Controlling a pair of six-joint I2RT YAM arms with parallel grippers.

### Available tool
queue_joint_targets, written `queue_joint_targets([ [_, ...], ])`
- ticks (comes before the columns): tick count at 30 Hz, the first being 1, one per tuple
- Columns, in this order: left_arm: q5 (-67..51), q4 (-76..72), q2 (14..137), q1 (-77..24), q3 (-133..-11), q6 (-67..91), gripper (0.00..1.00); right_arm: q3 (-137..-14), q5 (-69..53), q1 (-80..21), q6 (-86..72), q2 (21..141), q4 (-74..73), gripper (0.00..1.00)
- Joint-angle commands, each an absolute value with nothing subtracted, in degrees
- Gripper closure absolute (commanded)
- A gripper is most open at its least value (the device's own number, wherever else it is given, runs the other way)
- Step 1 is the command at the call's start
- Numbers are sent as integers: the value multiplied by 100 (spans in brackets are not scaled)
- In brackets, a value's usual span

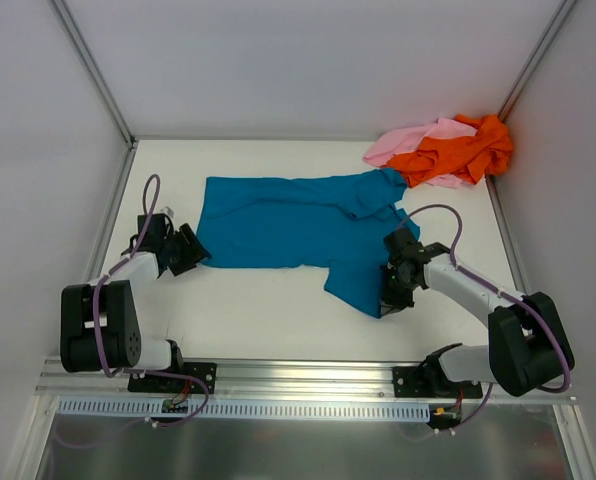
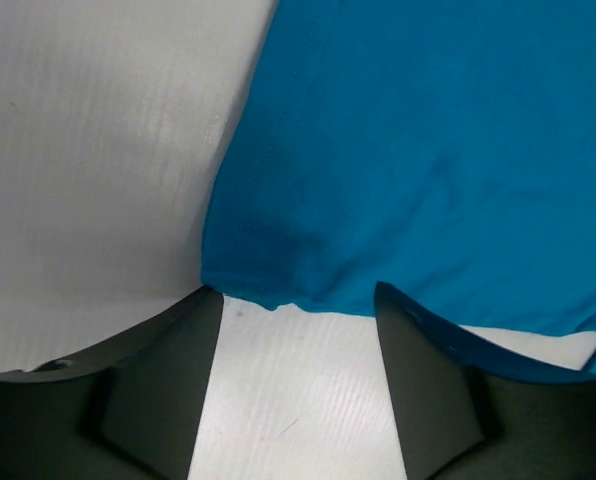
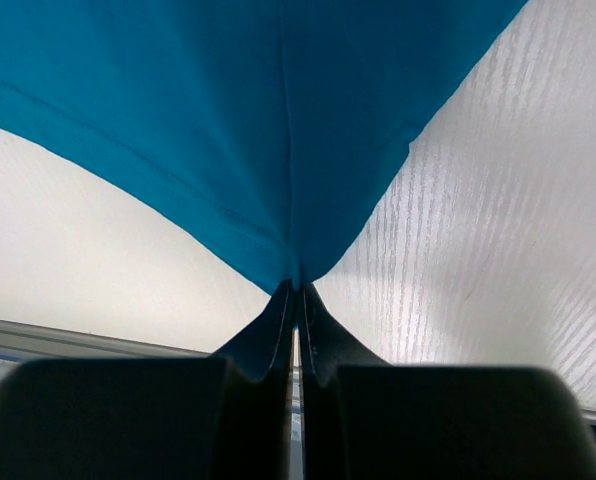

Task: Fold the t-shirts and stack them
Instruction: Grap the side of the flattened tshirt closest away from the robot with both arms

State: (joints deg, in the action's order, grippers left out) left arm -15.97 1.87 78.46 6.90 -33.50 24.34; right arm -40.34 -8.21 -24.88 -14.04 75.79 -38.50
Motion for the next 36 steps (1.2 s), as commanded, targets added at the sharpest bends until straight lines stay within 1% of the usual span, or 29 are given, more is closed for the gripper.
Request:
queue_joint_targets([
  [1, -1539, 325, 8051, 738, -3489, 2329, 51, -4298, -677, -2514, -1345, 7462, -4096, 100],
  [4, -1459, 448, 8182, 747, -3638, 2277, 67, -4350, -642, -2505, -1336, 7462, -4122, 100],
  [5, -1450, 518, 8209, 747, -3665, 2259, 80, -4351, -642, -2505, -1345, 7462, -4131, 100],
  [8, -1424, 606, 8270, 747, -3744, 2250, 100, -4368, -624, -2496, -1353, 7462, -4148, 100],
  [16, -1362, 1010, 8174, 738, -4122, 2092, 100, -4579, -545, -2487, -1354, 7497, -4253, 100],
  [20, -1327, 1221, 8121, 747, -4385, 1995, 100, -5087, -475, -2391, -1275, 7611, -4403, 100],
  [28, -1318, 1459, 8130, 747, -4746, 2030, 100, -6169, -448, -1873, -958, 8050, -4667, 100],
  [36, -1380, 1468, 8226, 747, -4878, 2100, 100, -7118, -545, -1415, -747, 8876, -4702, 100],
])
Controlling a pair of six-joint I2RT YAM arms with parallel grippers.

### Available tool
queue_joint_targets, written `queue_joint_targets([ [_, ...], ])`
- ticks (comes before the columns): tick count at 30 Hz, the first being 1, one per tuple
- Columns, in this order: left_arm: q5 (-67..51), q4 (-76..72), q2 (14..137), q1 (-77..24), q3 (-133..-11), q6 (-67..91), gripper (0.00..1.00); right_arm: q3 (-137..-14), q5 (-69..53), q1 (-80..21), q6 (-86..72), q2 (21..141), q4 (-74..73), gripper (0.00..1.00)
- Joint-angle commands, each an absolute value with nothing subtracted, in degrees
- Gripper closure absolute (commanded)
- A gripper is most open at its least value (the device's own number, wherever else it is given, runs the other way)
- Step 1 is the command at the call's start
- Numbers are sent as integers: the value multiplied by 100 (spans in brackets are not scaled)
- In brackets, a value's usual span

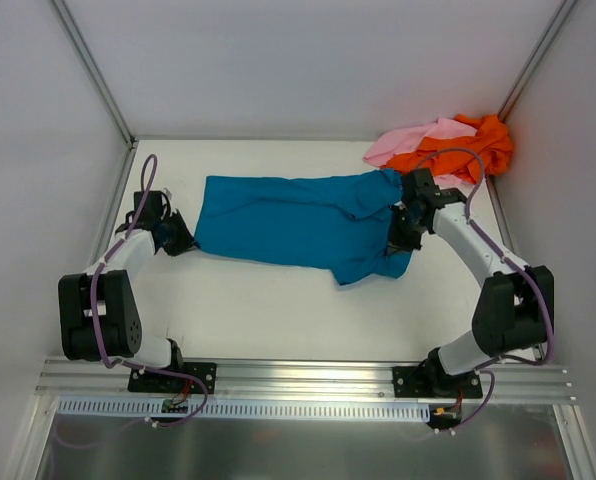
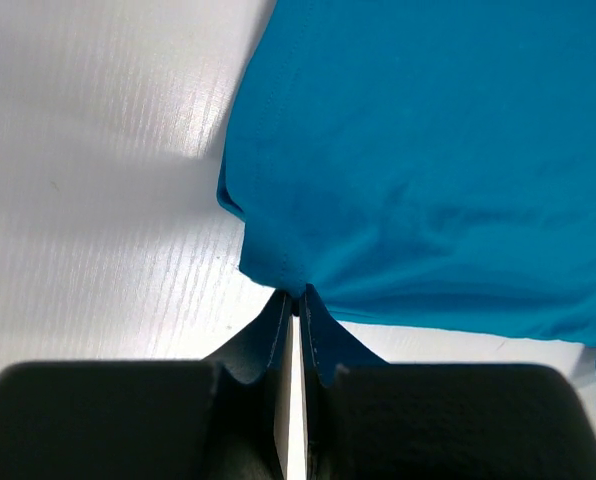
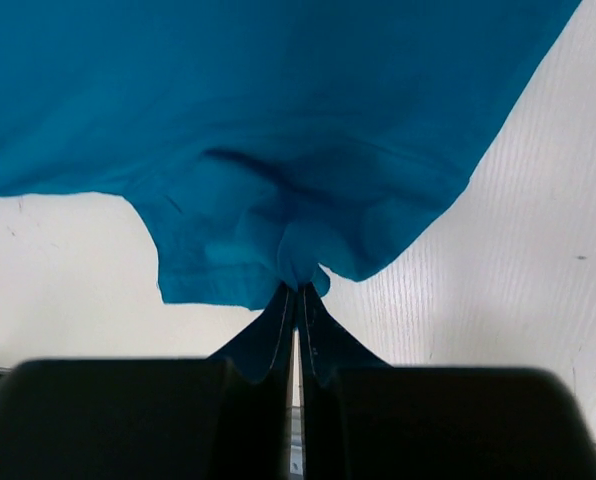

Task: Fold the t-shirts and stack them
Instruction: Grap the side of the flattened tshirt closest away from the robot with both arms, then fold the other side of the tshirt into a rectangle

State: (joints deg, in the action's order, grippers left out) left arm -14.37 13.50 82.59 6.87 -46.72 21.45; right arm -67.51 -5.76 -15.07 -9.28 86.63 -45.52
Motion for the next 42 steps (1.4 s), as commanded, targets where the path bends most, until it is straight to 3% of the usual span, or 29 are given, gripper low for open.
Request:
queue_joint_targets([
  [1, -1389, 1468, 8261, 747, -4904, 2109, 100, -7311, -554, -1389, -738, 8973, -4702, 100],
  [24, -1582, 1608, 9043, 747, -5651, 2153, 100, -11626, -984, -914, -729, 12163, -5273, 100],
  [42, -1749, 1881, 9378, 738, -5968, 2048, 100, -12911, -1055, -554, -958, 13377, -5045, 100],
])
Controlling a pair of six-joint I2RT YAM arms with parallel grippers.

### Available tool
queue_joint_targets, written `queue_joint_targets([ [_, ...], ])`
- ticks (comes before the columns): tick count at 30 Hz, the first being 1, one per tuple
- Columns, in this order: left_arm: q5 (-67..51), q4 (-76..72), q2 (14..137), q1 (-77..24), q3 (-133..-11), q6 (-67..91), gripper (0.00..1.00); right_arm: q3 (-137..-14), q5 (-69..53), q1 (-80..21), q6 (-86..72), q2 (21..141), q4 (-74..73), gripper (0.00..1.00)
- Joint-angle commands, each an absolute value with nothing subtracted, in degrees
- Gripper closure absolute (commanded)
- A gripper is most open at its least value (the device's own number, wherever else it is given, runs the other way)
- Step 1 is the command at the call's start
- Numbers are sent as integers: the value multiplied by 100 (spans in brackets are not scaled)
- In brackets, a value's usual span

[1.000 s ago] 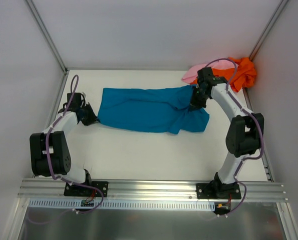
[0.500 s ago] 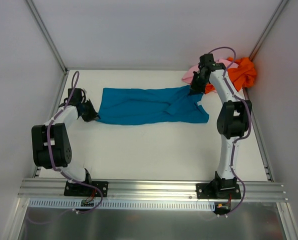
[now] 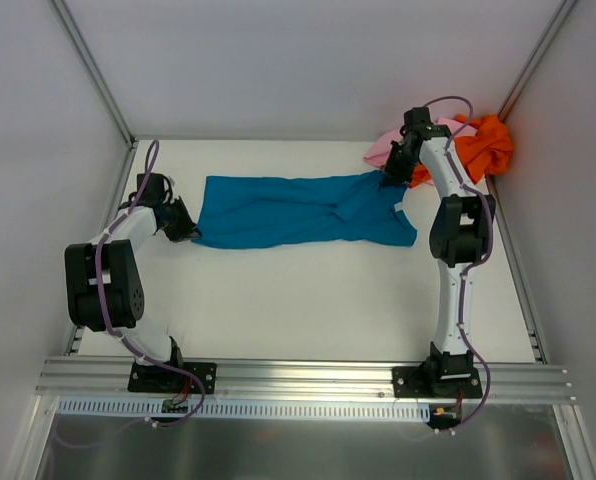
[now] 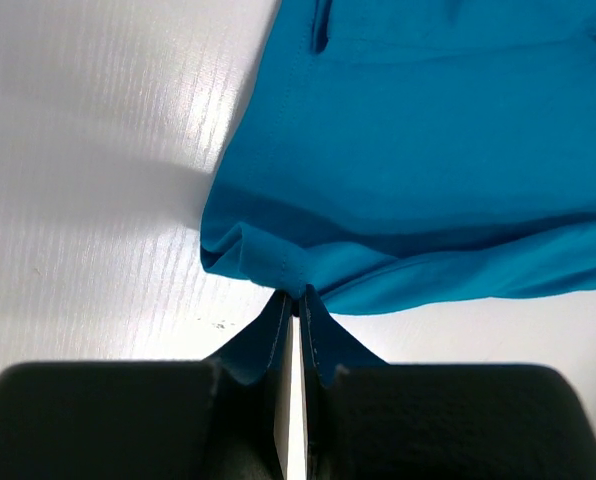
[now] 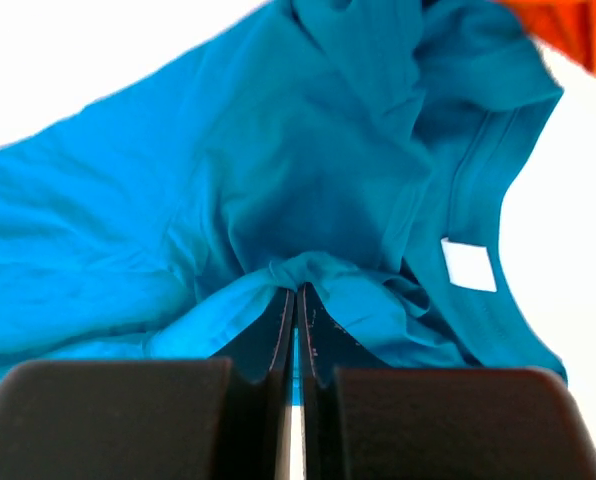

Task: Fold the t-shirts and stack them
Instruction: Fold the other side of the tshirt into a rectangle

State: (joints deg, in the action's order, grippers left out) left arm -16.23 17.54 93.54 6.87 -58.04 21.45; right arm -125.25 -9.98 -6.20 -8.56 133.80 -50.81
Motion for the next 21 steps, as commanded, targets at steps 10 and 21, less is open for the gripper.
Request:
queue_joint_targets([
  [10, -1749, 1890, 9431, 738, -6099, 2074, 100, -12974, -1204, -501, -1099, 13624, -4861, 21],
  [21, -1819, 1811, 9667, 721, -6705, 2294, 100, -10874, -1231, -562, -686, 12270, -4685, 20],
])
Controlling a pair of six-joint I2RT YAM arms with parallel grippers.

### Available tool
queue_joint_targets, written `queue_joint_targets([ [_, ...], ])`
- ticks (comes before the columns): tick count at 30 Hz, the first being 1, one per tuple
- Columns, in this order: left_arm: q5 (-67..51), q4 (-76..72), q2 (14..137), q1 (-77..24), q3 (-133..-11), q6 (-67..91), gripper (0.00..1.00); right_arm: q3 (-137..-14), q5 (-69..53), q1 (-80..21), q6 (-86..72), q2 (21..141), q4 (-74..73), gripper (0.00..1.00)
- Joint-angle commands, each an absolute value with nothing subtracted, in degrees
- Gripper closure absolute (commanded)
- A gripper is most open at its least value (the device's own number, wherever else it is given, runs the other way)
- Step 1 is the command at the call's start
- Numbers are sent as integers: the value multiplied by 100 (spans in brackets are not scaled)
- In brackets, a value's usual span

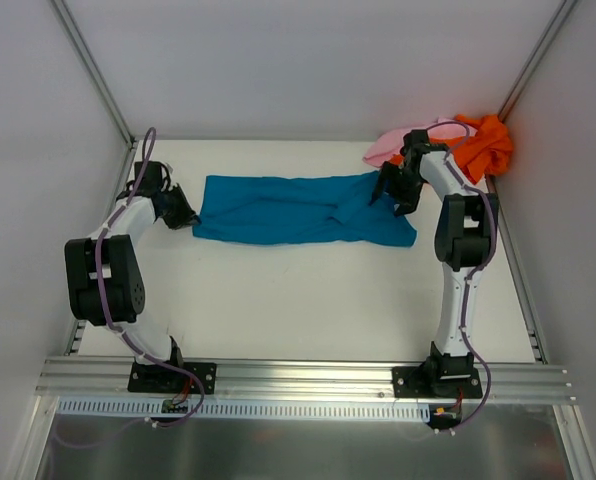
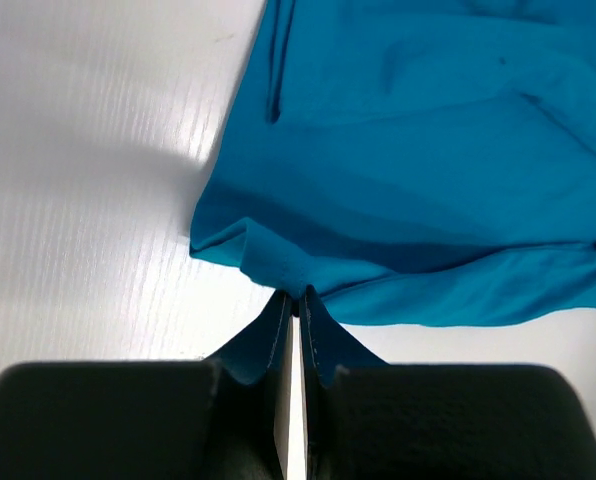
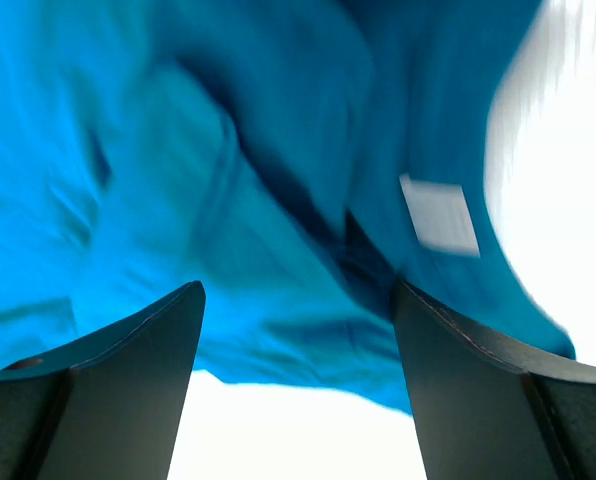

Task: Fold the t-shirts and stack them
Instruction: Fold the other side of the tshirt into a rectangle

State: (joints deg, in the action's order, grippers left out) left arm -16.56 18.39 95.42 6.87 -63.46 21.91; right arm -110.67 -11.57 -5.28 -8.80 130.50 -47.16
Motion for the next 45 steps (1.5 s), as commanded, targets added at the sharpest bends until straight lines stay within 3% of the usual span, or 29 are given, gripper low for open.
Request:
queue_joint_targets([
  [1, -1819, 1819, 9703, 712, -6767, 2294, 100, -10802, -1222, -571, -625, 12217, -4685, 20],
  [16, -1714, 1969, 10494, 712, -7980, 2382, 100, -10485, -1300, -650, -536, 11856, -4808, 20],
  [27, -1732, 2022, 10872, 721, -8200, 2391, 100, -11425, -1758, -1476, -720, 12471, -5036, 27],
  [39, -1723, 2127, 11838, 729, -9193, 2601, 99, -11303, -1688, -1582, -633, 12472, -5194, 27],
  [41, -1705, 2179, 12092, 729, -9420, 2645, 75, -11215, -1696, -1573, -624, 12428, -5203, 27],
  [42, -1705, 2258, 12163, 721, -9491, 2646, 30, -11197, -1696, -1573, -615, 12393, -5221, 27],
  [43, -1705, 2320, 12242, 729, -9562, 2680, 10, -11189, -1696, -1573, -624, 12393, -5229, 27],
  [44, -1679, 2373, 12304, 721, -9650, 2689, 1, -11180, -1688, -1573, -615, 12384, -5229, 27],
  [45, -1670, 2408, 12296, 721, -9650, 2698, 1, -11188, -1705, -1582, -641, 12384, -5221, 27],
])
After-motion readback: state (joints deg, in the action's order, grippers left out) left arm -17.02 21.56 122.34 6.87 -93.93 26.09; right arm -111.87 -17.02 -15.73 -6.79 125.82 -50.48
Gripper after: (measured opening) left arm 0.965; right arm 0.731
